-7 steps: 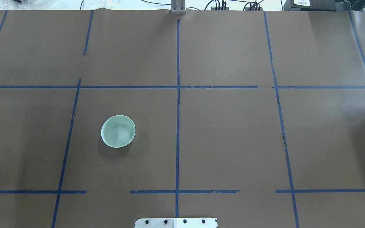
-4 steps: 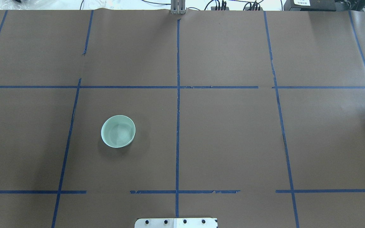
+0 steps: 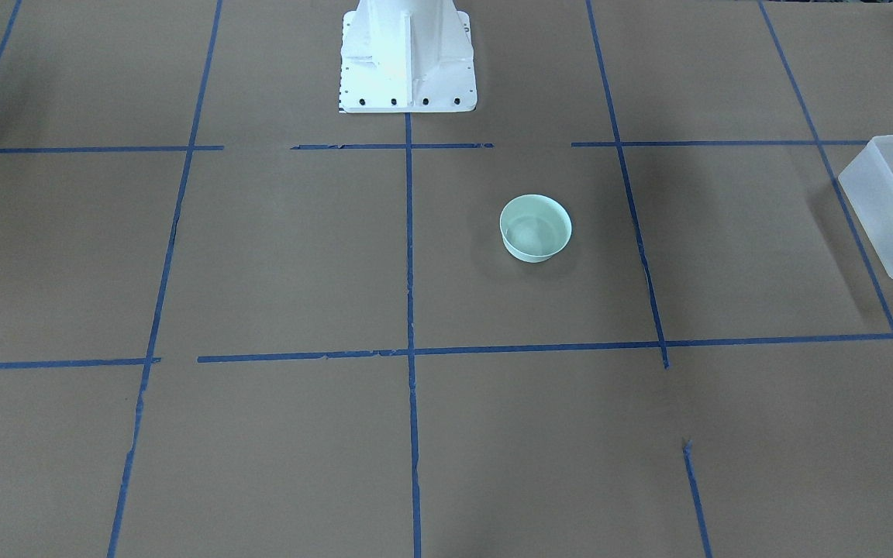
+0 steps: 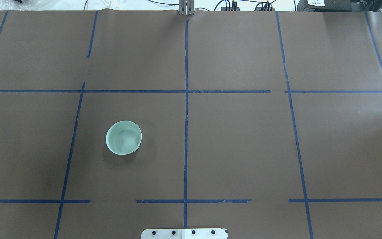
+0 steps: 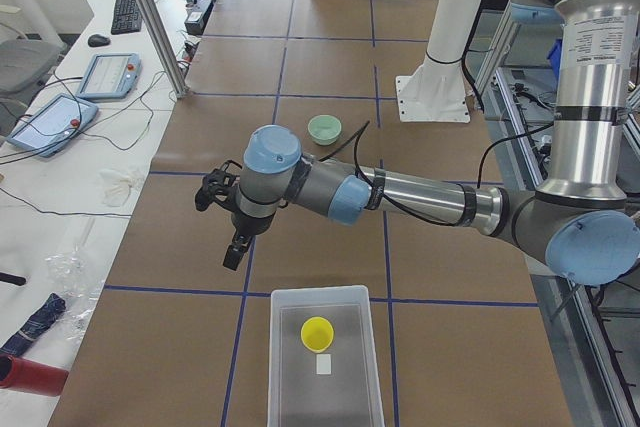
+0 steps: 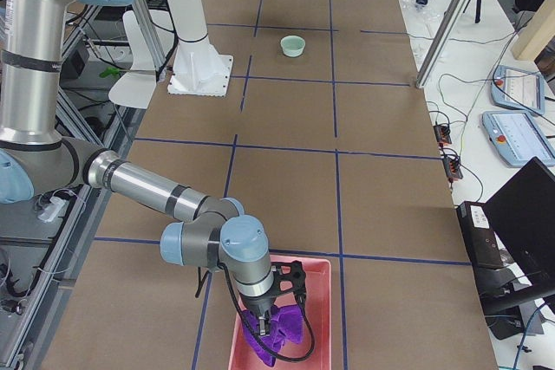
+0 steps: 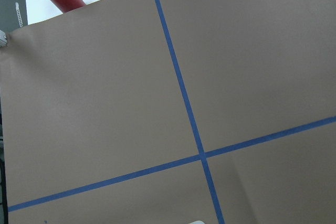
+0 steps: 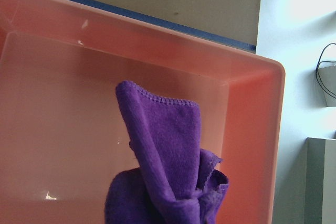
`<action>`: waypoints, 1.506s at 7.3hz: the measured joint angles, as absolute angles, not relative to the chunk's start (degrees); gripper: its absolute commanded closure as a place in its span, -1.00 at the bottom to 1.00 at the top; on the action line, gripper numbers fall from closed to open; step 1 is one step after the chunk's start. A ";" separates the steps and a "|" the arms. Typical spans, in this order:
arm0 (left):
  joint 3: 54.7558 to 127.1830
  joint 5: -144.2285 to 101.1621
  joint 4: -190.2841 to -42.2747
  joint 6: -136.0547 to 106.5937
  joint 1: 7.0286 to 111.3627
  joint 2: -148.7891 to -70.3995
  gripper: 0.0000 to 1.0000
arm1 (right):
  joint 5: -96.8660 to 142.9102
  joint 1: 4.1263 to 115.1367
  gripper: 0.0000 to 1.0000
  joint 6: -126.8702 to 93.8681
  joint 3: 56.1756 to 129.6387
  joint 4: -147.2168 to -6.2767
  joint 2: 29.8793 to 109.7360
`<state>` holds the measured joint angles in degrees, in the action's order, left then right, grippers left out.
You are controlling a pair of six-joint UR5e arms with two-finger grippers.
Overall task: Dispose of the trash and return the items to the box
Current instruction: 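Release the purple cloth into the pink bin with the right gripper, then reach the left gripper to the pale green bowl and grasp its rim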
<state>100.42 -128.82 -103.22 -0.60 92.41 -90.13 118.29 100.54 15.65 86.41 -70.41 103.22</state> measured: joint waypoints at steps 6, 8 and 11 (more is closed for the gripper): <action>109.19 -129.24 -102.75 -23.97 79.51 -91.93 -1.00 | 131.28 96.04 -1.00 5.44 90.92 -70.28 102.82; 112.11 -129.20 -103.22 -35.22 72.15 -92.56 -1.00 | 134.55 92.72 -1.00 -3.40 93.08 -70.34 101.89; 112.99 -128.54 -108.84 -53.63 59.76 -93.07 -1.00 | 138.12 90.83 -1.00 -11.13 95.54 -70.32 100.37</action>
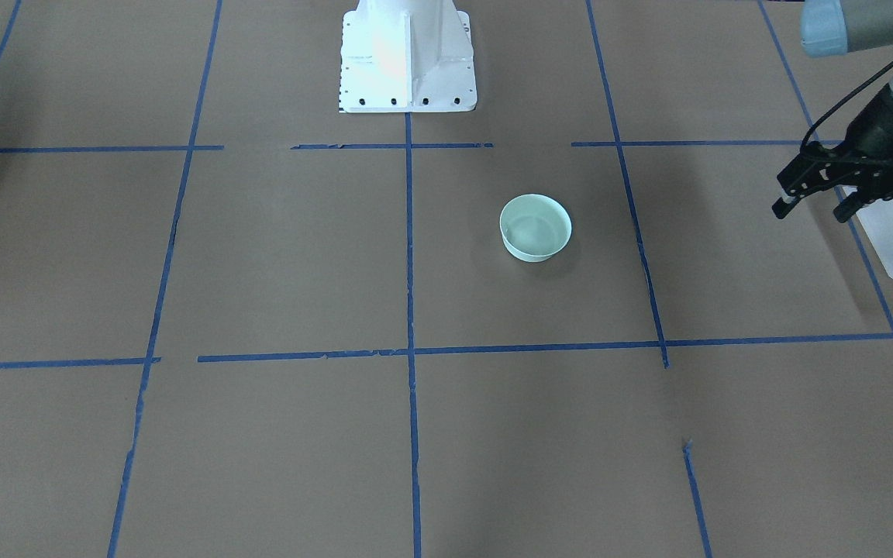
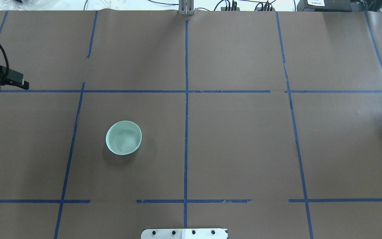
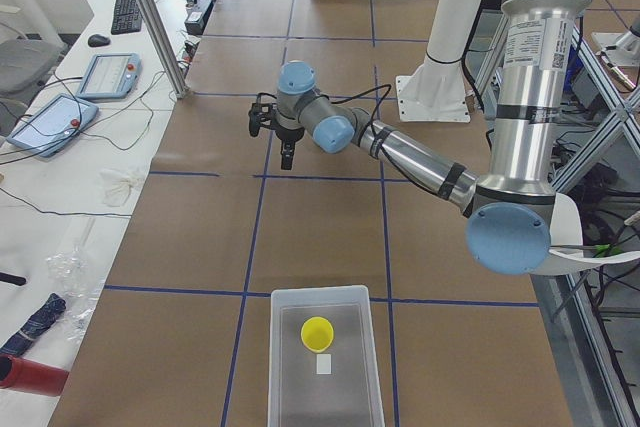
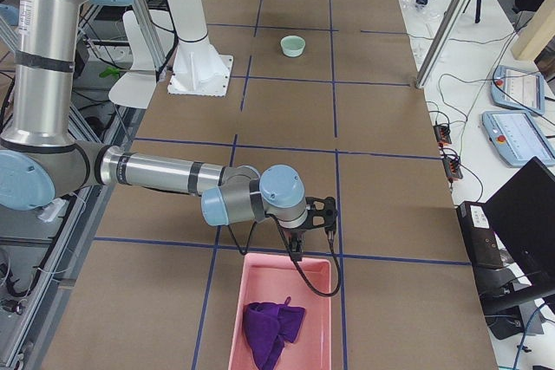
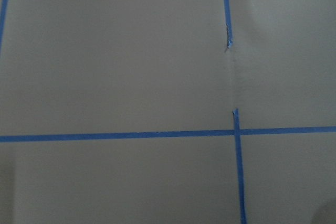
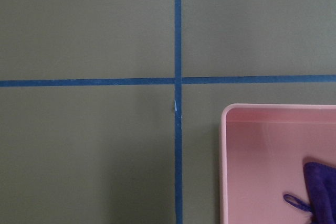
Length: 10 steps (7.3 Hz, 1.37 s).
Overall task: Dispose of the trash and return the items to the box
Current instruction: 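Reach the left gripper to the pale green bowl and grasp its rim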
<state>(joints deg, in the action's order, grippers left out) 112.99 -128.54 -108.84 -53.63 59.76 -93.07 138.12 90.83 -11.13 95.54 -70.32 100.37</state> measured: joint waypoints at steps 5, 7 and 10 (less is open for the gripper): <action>108.58 -116.19 -115.62 -80.89 39.20 -99.88 -1.00 | 141.62 90.71 -1.00 -11.52 96.28 -70.36 100.83; 105.54 -112.91 -115.60 -84.07 35.10 -102.89 -0.96 | 141.69 90.65 -1.00 -11.57 96.28 -70.39 100.84; 102.17 -109.69 -115.50 -85.36 31.10 -105.02 0.05 | 141.68 90.62 -1.00 -11.60 96.24 -70.40 100.75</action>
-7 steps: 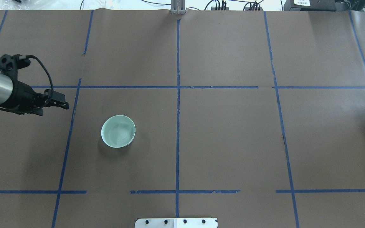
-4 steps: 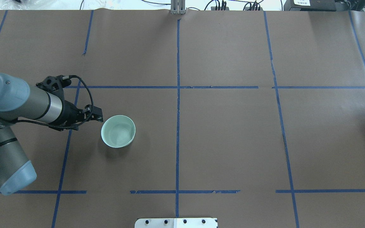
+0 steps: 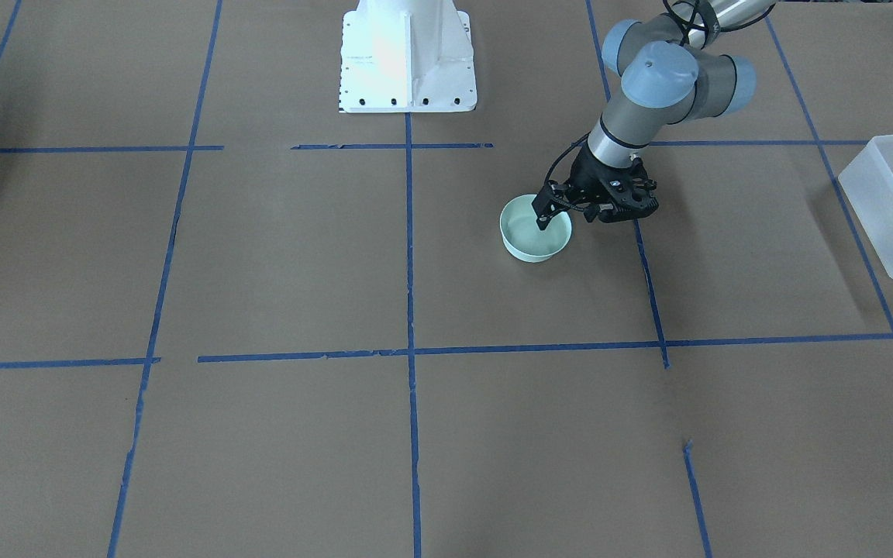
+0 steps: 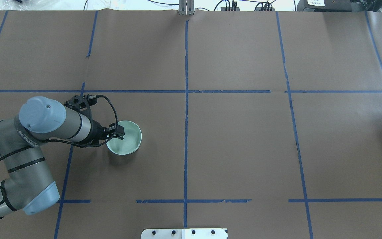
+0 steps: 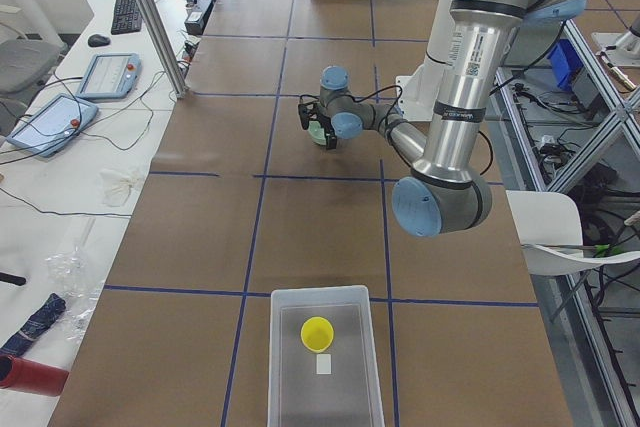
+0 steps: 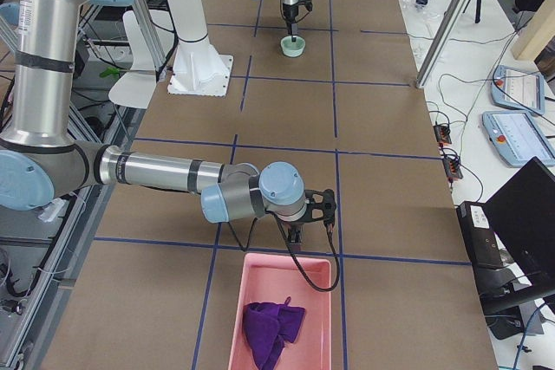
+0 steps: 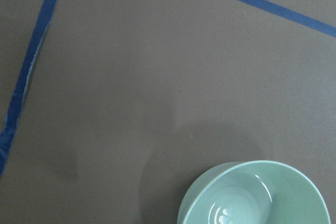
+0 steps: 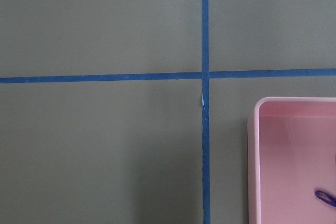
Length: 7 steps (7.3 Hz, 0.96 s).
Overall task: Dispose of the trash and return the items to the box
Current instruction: 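Reach the left gripper to the pale green bowl and grasp its rim, then lift the green bowl with the left gripper and carry it toward the clear bin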
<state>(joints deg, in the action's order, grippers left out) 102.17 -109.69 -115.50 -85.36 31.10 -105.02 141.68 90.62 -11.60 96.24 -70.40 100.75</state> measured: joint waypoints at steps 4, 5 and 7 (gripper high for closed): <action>101.94 -109.41 -115.15 -85.35 30.18 -105.05 1.00 | 141.68 90.62 -1.00 -11.60 96.24 -70.34 100.70; 102.18 -109.51 -115.07 -85.30 30.15 -105.05 1.00 | 141.68 90.62 -1.00 -11.60 96.24 -70.32 100.67; 104.49 -109.80 -114.08 -85.21 30.72 -104.89 1.00 | 141.64 90.61 -1.00 -11.60 96.24 -70.31 100.66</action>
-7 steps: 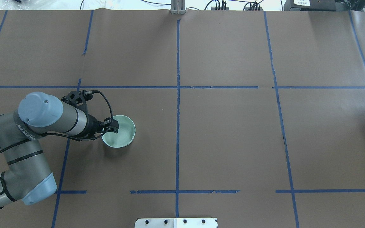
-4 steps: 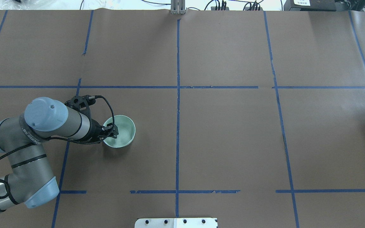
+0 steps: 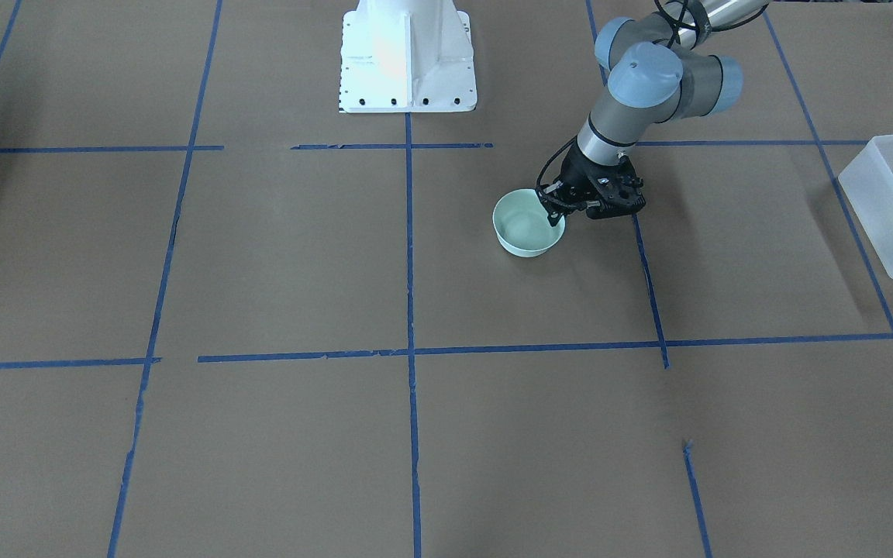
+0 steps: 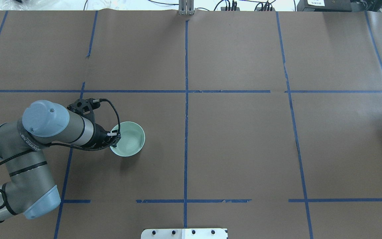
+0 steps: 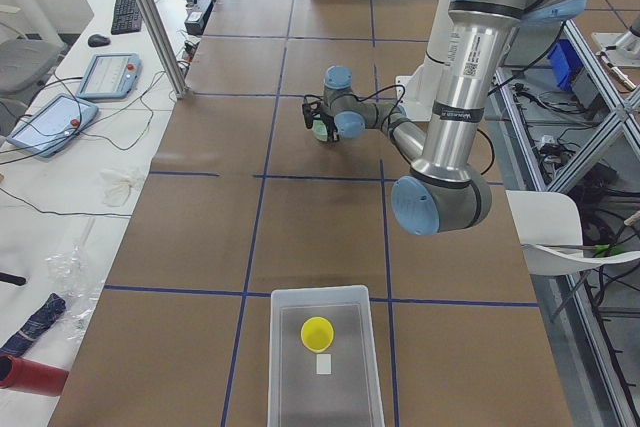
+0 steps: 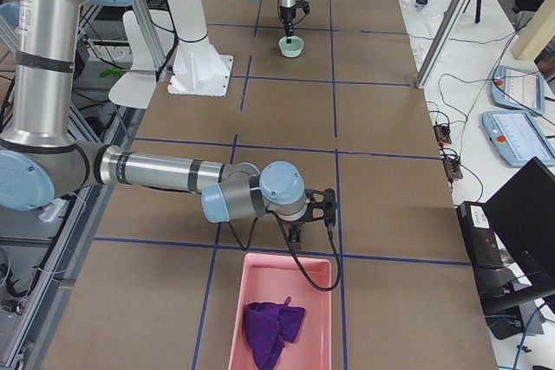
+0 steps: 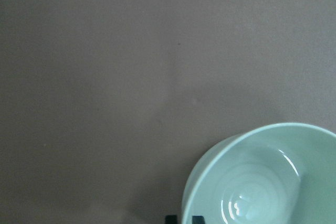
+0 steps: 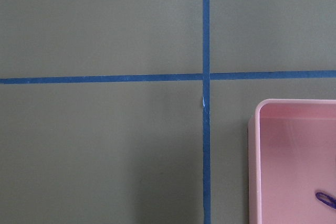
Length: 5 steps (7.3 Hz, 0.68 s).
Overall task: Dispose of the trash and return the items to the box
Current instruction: 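Lift the green bowl with the left gripper and carry it toward the clear bin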
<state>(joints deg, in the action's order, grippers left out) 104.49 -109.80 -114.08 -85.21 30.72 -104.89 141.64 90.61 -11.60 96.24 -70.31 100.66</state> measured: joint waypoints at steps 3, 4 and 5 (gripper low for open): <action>111.43 -111.52 -105.45 -80.33 37.84 -104.35 1.00 | 140.98 90.41 -1.00 -11.55 96.18 -70.31 100.64; 112.21 -113.15 -103.23 -76.00 41.50 -104.24 1.00 | 140.72 90.27 -1.00 -11.53 96.18 -70.31 100.59; 112.42 -114.21 -102.11 -71.11 44.62 -103.54 1.00 | 140.60 90.19 -1.00 -11.52 96.18 -70.31 100.57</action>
